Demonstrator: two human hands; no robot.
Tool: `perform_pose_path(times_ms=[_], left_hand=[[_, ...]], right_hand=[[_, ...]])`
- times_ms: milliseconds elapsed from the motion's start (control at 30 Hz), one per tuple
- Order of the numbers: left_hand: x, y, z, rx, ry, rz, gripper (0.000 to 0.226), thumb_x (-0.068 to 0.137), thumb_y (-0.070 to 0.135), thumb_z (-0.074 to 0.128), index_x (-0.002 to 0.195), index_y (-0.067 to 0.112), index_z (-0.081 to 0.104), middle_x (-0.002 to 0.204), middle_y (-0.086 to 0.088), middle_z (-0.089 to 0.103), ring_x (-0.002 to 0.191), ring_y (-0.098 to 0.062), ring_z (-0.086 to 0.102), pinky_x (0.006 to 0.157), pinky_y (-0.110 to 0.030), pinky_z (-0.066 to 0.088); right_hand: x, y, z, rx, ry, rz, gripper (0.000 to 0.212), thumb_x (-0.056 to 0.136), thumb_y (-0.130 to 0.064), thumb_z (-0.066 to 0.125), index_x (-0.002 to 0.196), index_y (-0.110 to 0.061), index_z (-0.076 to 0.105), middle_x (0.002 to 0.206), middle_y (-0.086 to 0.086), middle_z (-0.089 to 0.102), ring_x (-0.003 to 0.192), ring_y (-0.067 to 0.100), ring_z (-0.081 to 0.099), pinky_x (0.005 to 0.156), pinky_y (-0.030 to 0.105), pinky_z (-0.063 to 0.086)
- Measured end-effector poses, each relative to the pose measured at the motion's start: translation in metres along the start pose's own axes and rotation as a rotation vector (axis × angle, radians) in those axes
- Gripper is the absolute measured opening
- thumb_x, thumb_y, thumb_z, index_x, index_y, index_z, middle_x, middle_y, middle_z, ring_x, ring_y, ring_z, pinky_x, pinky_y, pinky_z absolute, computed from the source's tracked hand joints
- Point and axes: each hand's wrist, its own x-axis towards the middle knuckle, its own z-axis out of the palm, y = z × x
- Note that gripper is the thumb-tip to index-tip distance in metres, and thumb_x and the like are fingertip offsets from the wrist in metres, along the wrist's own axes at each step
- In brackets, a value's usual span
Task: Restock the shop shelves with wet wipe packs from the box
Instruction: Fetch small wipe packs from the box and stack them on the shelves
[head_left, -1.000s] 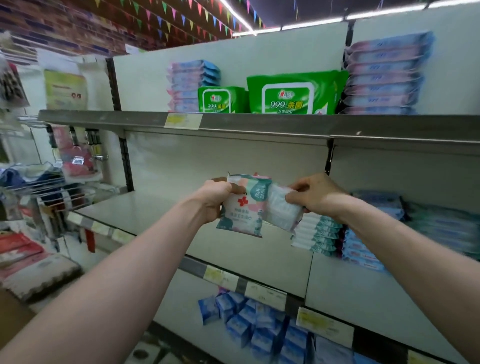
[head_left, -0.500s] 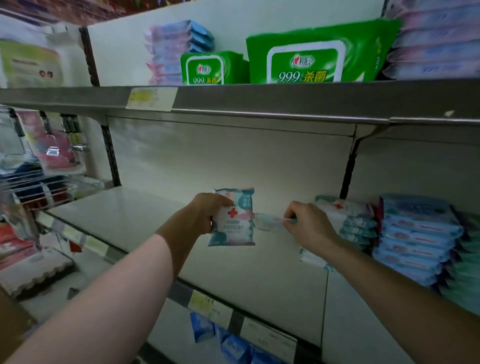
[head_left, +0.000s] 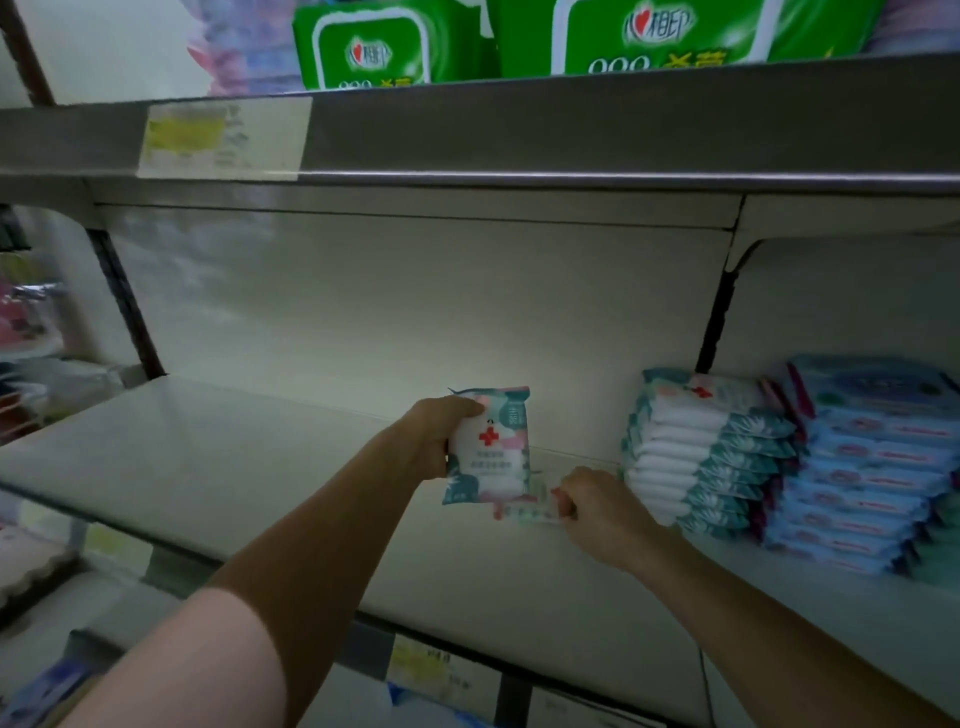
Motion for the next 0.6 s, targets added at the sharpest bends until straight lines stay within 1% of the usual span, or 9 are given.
perform_pose_path(times_ms=[67, 100, 167, 233, 267, 333, 400, 500, 600], left_hand=[[0.007, 0.001, 0.005, -0.002, -0.052, -0.012, 0.020, 0.094, 0.015, 0.058, 0.113, 0.009, 0.053, 0.089, -0.013, 0.066, 0.078, -0.027, 0.063, 0.073, -0.042, 0.051], [0.010, 0.002, 0.008, -0.003, -0.081, -0.019, 0.021, 0.094, 0.016, 0.058, 0.113, 0.009, 0.053, 0.089, -0.013, 0.066, 0.078, -0.027, 0.063, 0.074, -0.043, 0.051], [0.013, 0.004, 0.013, -0.039, -0.139, -0.030, 0.023, 0.095, 0.017, 0.057, 0.116, 0.009, 0.053, 0.091, -0.013, 0.065, 0.079, -0.028, 0.063, 0.071, -0.044, 0.052], [0.018, 0.006, 0.018, -0.124, -0.236, -0.031, 0.025, 0.097, 0.015, 0.051, 0.121, 0.007, 0.052, 0.097, -0.016, 0.064, 0.083, -0.030, 0.062, 0.066, -0.046, 0.055], [0.019, 0.007, 0.021, -0.176, -0.299, -0.024, 0.025, 0.098, 0.014, 0.048, 0.122, 0.006, 0.052, 0.100, -0.018, 0.063, 0.085, -0.032, 0.062, 0.065, -0.046, 0.057], [0.017, 0.011, 0.028, -0.232, -0.359, -0.003, 0.023, 0.100, 0.013, 0.043, 0.119, 0.004, 0.052, 0.099, -0.019, 0.063, 0.084, -0.032, 0.062, 0.067, -0.047, 0.054], [0.017, 0.015, 0.033, -0.182, -0.321, 0.023, 0.024, 0.100, 0.015, 0.047, 0.120, 0.004, 0.053, 0.099, -0.017, 0.065, 0.085, -0.030, 0.063, 0.072, -0.045, 0.052], [0.021, 0.014, 0.034, 0.171, -0.118, 0.064, 0.023, 0.098, 0.023, 0.052, 0.114, 0.006, 0.055, 0.098, -0.011, 0.065, 0.094, -0.025, 0.061, 0.086, -0.044, 0.050], [0.027, 0.002, 0.033, 0.535, -0.042, 0.100, 0.017, 0.099, 0.015, 0.048, 0.111, 0.006, 0.055, 0.106, -0.010, 0.055, 0.096, -0.023, 0.052, 0.085, -0.038, 0.046]], right_hand=[[0.000, 0.002, -0.005, 0.124, -0.062, 0.057, 0.016, 0.090, -0.008, 0.052, 0.085, -0.008, 0.068, 0.100, 0.007, 0.065, 0.091, 0.020, 0.061, 0.079, 0.029, 0.049], [0.001, 0.002, -0.012, 0.249, -0.051, 0.104, 0.018, 0.091, -0.011, 0.052, 0.086, -0.004, 0.069, 0.095, 0.007, 0.066, 0.087, 0.021, 0.062, 0.077, 0.030, 0.050], [0.001, -0.004, -0.031, 0.635, 0.024, 0.240, 0.023, 0.093, -0.018, 0.052, 0.080, -0.006, 0.066, 0.082, 0.006, 0.066, 0.076, 0.020, 0.061, 0.071, 0.029, 0.049], [0.002, -0.013, -0.049, 1.041, -0.009, 0.366, 0.027, 0.095, -0.034, 0.055, 0.092, -0.010, 0.066, 0.090, 0.005, 0.070, 0.083, 0.019, 0.066, 0.074, 0.028, 0.054], [0.003, -0.015, -0.054, 1.139, -0.056, 0.383, 0.029, 0.094, -0.039, 0.056, 0.100, -0.013, 0.065, 0.098, 0.006, 0.071, 0.090, 0.020, 0.068, 0.078, 0.029, 0.056], [0.005, -0.020, -0.058, 1.229, -0.080, 0.374, 0.022, 0.093, -0.031, 0.060, 0.107, -0.014, 0.063, 0.104, 0.009, 0.070, 0.095, 0.022, 0.068, 0.082, 0.033, 0.057], [0.008, -0.024, -0.059, 1.312, 0.012, 0.410, 0.011, 0.092, -0.017, 0.062, 0.101, -0.011, 0.063, 0.099, 0.011, 0.070, 0.086, 0.021, 0.068, 0.077, 0.031, 0.058], [0.009, -0.019, -0.057, 1.304, 0.150, 0.493, 0.004, 0.092, -0.011, 0.061, 0.094, -0.009, 0.063, 0.086, 0.009, 0.068, 0.073, 0.018, 0.066, 0.064, 0.026, 0.057], [0.007, -0.006, -0.048, 1.122, 0.234, 0.555, 0.003, 0.089, -0.010, 0.062, 0.089, -0.007, 0.061, 0.087, 0.012, 0.066, 0.075, 0.023, 0.065, 0.068, 0.035, 0.057]])
